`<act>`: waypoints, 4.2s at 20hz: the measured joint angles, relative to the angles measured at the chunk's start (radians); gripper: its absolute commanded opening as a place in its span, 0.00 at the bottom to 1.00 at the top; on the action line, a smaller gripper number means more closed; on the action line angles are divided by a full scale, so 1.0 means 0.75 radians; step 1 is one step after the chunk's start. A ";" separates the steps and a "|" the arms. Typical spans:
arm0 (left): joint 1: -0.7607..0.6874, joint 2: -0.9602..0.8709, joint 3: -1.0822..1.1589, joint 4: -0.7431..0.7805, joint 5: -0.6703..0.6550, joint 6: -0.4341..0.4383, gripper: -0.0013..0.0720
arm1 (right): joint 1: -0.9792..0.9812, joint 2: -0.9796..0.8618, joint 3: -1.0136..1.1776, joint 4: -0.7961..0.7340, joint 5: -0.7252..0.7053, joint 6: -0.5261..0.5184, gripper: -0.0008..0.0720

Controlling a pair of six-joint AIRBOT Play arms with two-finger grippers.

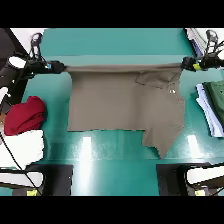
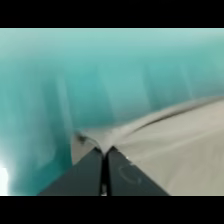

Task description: Fold the shirts.

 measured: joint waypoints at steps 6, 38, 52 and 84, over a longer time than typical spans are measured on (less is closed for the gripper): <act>-0.004 -0.039 -0.108 0.077 -0.163 0.007 0.05 | -0.001 0.107 -0.264 -0.097 0.111 -0.001 0.04; -0.027 0.331 -0.859 0.079 -0.502 -0.205 0.05 | -0.138 0.841 -0.728 0.224 0.494 -0.083 0.61; -0.061 0.428 -0.729 0.064 -0.497 -0.237 0.05 | -0.397 0.989 -1.435 0.128 0.590 0.005 0.51; -0.063 0.937 -0.736 0.317 -0.570 -0.422 0.05 | -0.034 1.146 -0.927 -0.093 0.631 0.004 0.04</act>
